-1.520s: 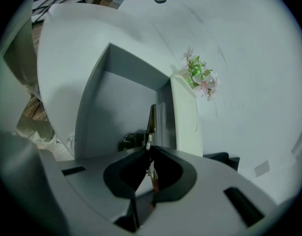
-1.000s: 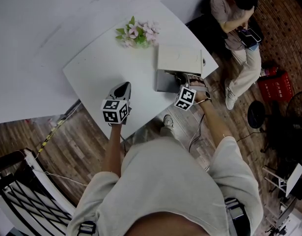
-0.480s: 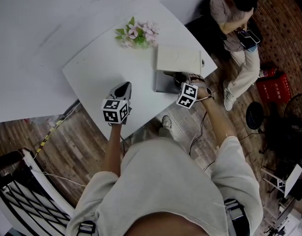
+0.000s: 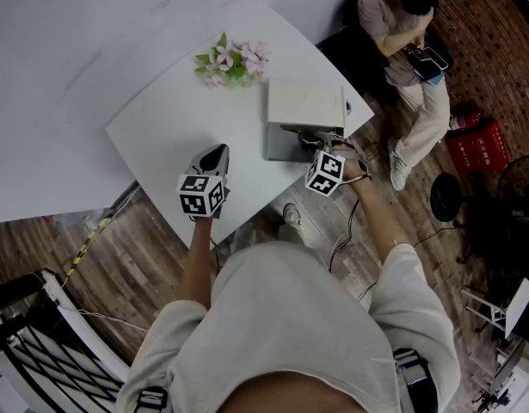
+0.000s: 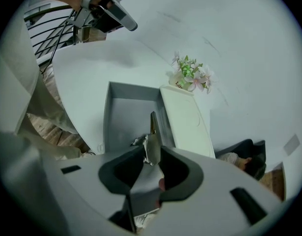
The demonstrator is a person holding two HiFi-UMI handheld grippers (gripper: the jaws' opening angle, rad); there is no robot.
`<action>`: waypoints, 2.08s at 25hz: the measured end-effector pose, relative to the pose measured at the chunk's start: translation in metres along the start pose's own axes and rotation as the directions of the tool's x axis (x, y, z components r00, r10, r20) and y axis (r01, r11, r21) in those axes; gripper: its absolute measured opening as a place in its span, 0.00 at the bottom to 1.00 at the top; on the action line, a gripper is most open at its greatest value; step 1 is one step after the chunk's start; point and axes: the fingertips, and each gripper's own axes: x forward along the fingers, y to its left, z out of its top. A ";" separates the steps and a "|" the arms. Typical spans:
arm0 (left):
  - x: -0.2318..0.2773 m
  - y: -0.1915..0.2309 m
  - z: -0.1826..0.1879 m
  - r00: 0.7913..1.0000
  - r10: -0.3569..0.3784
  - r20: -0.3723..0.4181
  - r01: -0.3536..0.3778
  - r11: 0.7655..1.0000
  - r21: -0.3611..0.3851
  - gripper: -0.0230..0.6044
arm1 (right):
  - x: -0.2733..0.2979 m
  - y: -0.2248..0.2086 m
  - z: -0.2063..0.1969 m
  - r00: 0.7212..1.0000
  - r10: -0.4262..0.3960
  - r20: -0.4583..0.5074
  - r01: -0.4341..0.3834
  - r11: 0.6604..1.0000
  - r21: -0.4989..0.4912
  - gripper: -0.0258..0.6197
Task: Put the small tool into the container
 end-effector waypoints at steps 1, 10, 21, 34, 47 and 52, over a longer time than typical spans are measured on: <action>0.000 -0.002 0.000 1.000 -0.004 0.000 0.004 1.000 0.003 0.05 | -0.002 0.001 -0.001 1.000 -0.007 0.001 0.007 1.000 0.014 0.18; 0.004 -0.028 0.003 0.999 -0.043 0.001 0.043 0.999 0.033 0.05 | -0.023 0.015 -0.017 0.999 -0.036 0.009 0.034 0.989 0.141 0.08; 0.009 -0.049 0.004 0.998 -0.064 -0.010 0.064 0.996 0.066 0.05 | -0.036 0.029 -0.029 0.998 -0.031 0.045 0.014 0.946 0.325 0.04; 0.017 -0.065 0.016 0.997 -0.080 -0.002 0.079 0.992 0.097 0.05 | -0.073 0.014 -0.024 0.978 -0.128 0.167 -0.009 0.768 0.640 0.04; 0.011 -0.075 0.048 0.996 -0.074 0.049 0.066 0.987 0.144 0.05 | -0.127 -0.028 -0.014 0.902 -0.337 0.271 -0.005 0.618 0.786 0.04; 0.008 -0.076 0.063 0.995 -0.069 0.078 0.055 0.985 0.163 0.05 | -0.153 -0.052 -0.008 0.858 -0.419 0.297 0.018 0.602 0.798 0.04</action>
